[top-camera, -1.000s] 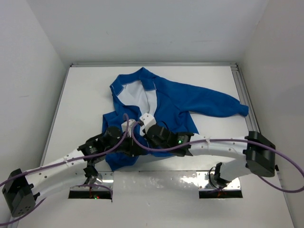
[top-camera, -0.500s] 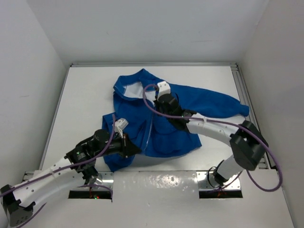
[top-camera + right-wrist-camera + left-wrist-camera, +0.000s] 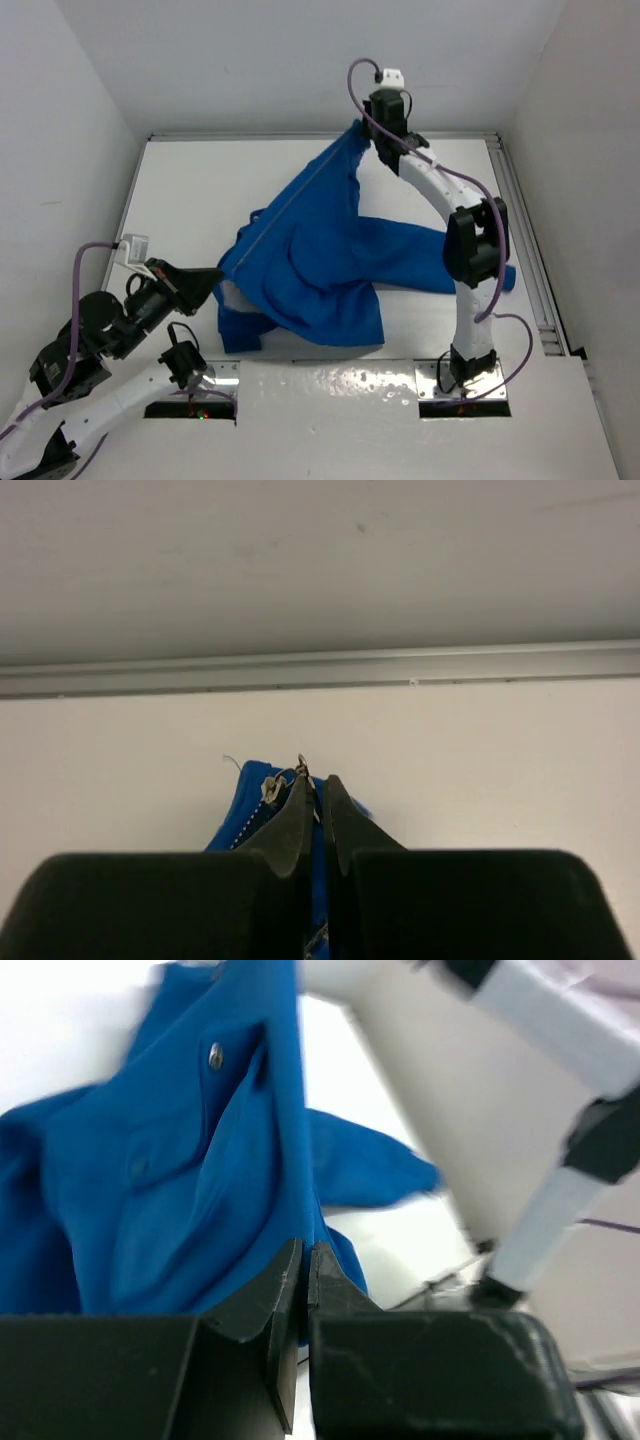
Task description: Zip up the jacket
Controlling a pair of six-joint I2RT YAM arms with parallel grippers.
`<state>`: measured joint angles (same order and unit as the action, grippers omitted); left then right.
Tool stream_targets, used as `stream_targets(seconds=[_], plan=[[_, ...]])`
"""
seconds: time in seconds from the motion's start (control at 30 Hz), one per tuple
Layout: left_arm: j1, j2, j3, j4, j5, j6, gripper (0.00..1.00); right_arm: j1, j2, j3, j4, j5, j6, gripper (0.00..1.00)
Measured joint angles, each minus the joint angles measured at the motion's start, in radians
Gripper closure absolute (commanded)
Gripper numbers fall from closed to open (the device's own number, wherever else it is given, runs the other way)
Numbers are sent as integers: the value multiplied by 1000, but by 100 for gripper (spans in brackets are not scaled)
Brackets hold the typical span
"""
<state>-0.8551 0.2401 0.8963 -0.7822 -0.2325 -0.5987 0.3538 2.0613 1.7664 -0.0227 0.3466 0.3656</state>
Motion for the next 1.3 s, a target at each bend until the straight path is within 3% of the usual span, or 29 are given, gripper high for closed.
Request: stream_targets(seconds=[0.1, 0.17, 0.37, 0.4, 0.5, 0.57, 0.6, 0.63, 0.67, 0.77, 0.8, 0.87, 0.97, 1.2, 1.3], plan=[[0, 16, 1, -71, -68, -8, 100, -2, 91, 232, -100, -42, 1, 100], [-1, 21, 1, -91, -108, -16, 100, -5, 116, 296, -128, -53, 9, 100], [-2, 51, -81, -23, -166, -40, 98, -60, 63, 157, -138, -81, 62, 100], [-2, 68, -91, -20, -174, -42, 89, -71, 55, 128, -138, -82, 66, 100], [-2, 149, -97, 1, -204, -43, 76, -108, 47, 81, -121, -55, 68, 100], [-3, 184, -97, 10, -235, -38, 56, -142, 39, 45, -80, -19, 64, 100], [-3, 194, -95, 16, -248, -33, 34, -160, 27, 22, -69, -2, 61, 97], [-3, 203, -90, 21, -266, -31, 26, -174, 18, 6, -69, 13, 59, 87], [-3, 210, -84, 26, -279, -28, 16, -187, 10, 1, -73, 24, 58, 55], [-3, 233, -45, 38, -329, -31, 11, -214, -22, 8, -105, 50, 60, 6], [-3, 243, -27, 41, -343, -31, 11, -215, -33, 9, -123, 49, 66, 1], [-3, 253, -2, 60, -360, -30, 11, -212, -108, -1, -157, 32, 76, 1], [-3, 253, 2, 97, -353, -30, 11, -180, -316, -153, -148, -4, 109, 1], [-3, 249, -8, 151, -286, -27, 9, 11, -940, -618, -69, -104, 169, 1], [-3, 233, -16, 183, -254, -24, 9, 22, -1183, -840, -88, -176, 214, 1]])
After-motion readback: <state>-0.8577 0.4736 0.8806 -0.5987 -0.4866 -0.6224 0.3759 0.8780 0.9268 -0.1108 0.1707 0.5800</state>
